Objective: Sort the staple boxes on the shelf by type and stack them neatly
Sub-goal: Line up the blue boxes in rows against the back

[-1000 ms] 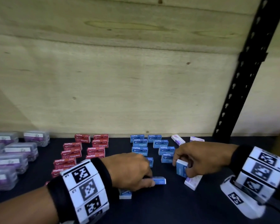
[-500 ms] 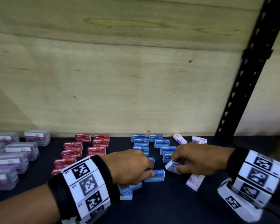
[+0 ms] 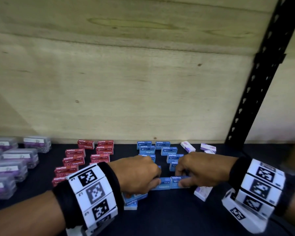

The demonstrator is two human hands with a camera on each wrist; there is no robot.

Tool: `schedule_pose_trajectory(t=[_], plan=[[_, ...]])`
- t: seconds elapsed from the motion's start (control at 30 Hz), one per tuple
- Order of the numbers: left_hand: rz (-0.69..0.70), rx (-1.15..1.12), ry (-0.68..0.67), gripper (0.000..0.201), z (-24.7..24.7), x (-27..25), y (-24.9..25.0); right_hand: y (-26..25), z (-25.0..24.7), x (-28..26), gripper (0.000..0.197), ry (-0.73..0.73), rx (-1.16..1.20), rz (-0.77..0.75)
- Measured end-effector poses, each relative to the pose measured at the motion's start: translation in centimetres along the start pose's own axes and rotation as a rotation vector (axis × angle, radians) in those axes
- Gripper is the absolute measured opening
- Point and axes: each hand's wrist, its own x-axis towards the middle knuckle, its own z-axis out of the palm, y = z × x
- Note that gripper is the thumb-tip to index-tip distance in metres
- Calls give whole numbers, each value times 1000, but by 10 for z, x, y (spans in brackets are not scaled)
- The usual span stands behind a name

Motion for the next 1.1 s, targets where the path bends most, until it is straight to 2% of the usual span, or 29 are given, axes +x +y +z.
schedule_pose_trajectory(t=[0.17, 0.37, 0.6, 0.67, 0.77, 0.83, 1.1], plan=[[-9, -1, 4, 32, -3, -2, -6, 5, -3, -1, 21, 8, -38, 32], [-47, -17, -7, 35, -1, -4, -17, 12, -6, -2, 15, 12, -81, 95], [-147, 7, 84, 40, -11, -25, -19, 10, -8, -4, 18, 72, -163, 92], [-170, 40, 63, 48, -13, -32, -17, 7, -12, -6, 21, 118, -178, 97], [-208, 24, -48, 59, -12, -39, -14, 2, -14, -8, 23, 158, -186, 92], [-206, -6, -88, 56, -10, -42, -13, -4, -14, -10, 21, 154, -184, 89], [-255, -124, -100, 33, -16, -68, -13, -37, -14, -18, 22, 175, -121, 3]])
